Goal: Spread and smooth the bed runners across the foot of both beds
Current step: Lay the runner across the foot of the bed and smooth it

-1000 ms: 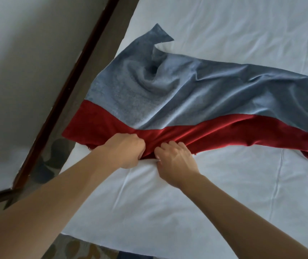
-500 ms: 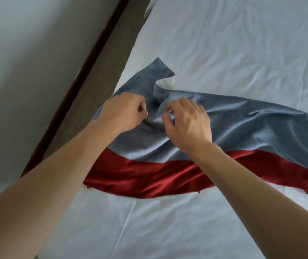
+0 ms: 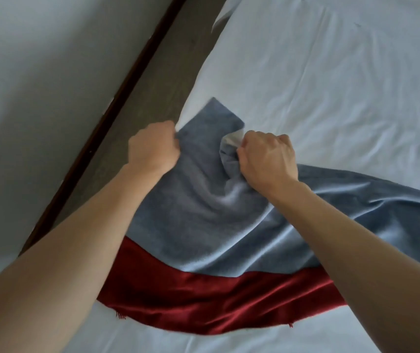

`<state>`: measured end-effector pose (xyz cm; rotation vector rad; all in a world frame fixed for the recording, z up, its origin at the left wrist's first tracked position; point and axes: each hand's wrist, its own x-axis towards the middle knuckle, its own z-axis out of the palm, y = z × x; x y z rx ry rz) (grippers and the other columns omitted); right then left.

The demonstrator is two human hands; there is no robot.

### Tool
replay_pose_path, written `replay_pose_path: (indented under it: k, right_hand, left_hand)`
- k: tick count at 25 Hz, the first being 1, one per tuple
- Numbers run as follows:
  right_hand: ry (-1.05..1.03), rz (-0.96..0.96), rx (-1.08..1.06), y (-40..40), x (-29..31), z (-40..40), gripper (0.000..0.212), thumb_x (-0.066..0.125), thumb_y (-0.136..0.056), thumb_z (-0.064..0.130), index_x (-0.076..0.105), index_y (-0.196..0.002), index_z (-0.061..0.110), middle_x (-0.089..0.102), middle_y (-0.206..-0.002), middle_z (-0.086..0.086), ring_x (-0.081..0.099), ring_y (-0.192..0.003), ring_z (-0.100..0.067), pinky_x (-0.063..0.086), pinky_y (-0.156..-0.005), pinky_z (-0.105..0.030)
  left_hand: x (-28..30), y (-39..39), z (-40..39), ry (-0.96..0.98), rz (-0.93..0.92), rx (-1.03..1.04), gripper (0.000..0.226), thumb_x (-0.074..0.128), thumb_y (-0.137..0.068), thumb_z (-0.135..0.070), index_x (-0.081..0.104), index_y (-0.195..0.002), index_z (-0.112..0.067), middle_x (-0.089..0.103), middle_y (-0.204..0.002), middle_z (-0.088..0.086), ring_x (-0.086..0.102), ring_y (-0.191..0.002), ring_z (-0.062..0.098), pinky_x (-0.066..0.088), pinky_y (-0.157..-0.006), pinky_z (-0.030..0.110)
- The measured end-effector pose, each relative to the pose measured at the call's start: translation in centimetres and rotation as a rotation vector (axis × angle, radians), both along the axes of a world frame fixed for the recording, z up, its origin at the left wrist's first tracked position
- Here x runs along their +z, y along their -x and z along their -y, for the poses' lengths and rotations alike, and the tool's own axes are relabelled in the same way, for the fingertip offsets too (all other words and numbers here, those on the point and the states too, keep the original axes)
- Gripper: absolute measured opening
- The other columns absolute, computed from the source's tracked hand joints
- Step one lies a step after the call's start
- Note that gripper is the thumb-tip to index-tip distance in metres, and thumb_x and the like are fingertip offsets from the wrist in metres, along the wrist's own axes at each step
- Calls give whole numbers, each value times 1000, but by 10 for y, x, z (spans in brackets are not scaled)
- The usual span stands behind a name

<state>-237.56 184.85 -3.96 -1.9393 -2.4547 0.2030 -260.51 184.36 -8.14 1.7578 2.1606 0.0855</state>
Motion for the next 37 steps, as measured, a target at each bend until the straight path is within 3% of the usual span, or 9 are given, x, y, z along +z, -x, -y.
replay_pose_path:
  k: [5,10,15,19,25,28,31,34,37]
  right_hand:
    - [0,-4,3,14,-18,-31,16,46,-100,22,57,-92,13,63,-78,-3,49,-66,-24,34,-78,-36]
    - [-12,-12,45,23,-43,-41,16,44,-98,15,57,-89,10,62,-78,-6,48,-68,-26,35,-82,-38]
    - [-54,7,-25,23,-49,-73,17,46,-99,20,57,-95,9,65,-88,-9,55,-79,-30,36,-86,-41]
    - [-92,-62,61,32,-41,-52,12,50,-96,19,58,-102,13,63,-92,-5,56,-84,-28,38,-87,-41]
    - [-114,-26,116,34,-41,-43,19,47,-96,15,61,-110,14,64,-99,-3,57,-89,-26,39,-88,-38]
    - [-114,-52,79,18,-39,-35,22,48,-94,19,62,-110,14,64,-98,-4,57,-91,-27,38,-88,-39]
    - [-93,-72,2,-6,-34,-35,21,46,-95,18,63,-106,13,66,-97,-4,56,-91,-27,35,-87,-40]
    - [-79,-20,-34,-26,-36,-48,19,48,-97,23,64,-99,14,68,-95,-3,58,-91,-27,35,-89,-40]
    - [-78,30,-44,-25,-38,-69,20,48,-97,23,65,-99,13,68,-98,-7,58,-93,-31,35,-90,-42]
  left_hand:
    - [-7,61,17,184,-78,157,22,53,-93,-33,62,-108,-19,67,-106,9,64,-96,36,47,-72,39]
    - [-22,31,5,224,212,289,15,60,-91,-36,57,-104,-30,66,-103,-7,59,-89,19,47,-74,37]
    - [-47,46,21,305,236,342,9,60,-92,-38,60,-94,-30,67,-97,-3,58,-76,17,46,-67,33]
    - [-54,65,28,209,161,405,11,55,-96,-31,64,-96,-26,70,-103,5,60,-85,27,47,-75,38]
    - [-48,49,13,91,12,287,25,54,-97,-25,62,-119,-16,66,-119,11,58,-112,35,37,-101,47]
    - [-27,3,-2,-206,75,38,33,57,-93,-25,59,-127,-22,63,-126,1,56,-118,25,35,-104,44]
    - [-11,-40,-27,-304,156,-256,38,55,-95,-23,54,-133,-24,58,-133,-4,52,-123,19,31,-105,40]
    - [-8,-62,-55,-328,28,-410,23,54,-95,-23,64,-116,-25,64,-117,-5,54,-111,20,31,-99,39]
    - [-7,-69,-81,-367,-49,-375,14,53,-95,-23,67,-96,-23,67,-98,-4,55,-98,22,31,-89,40]
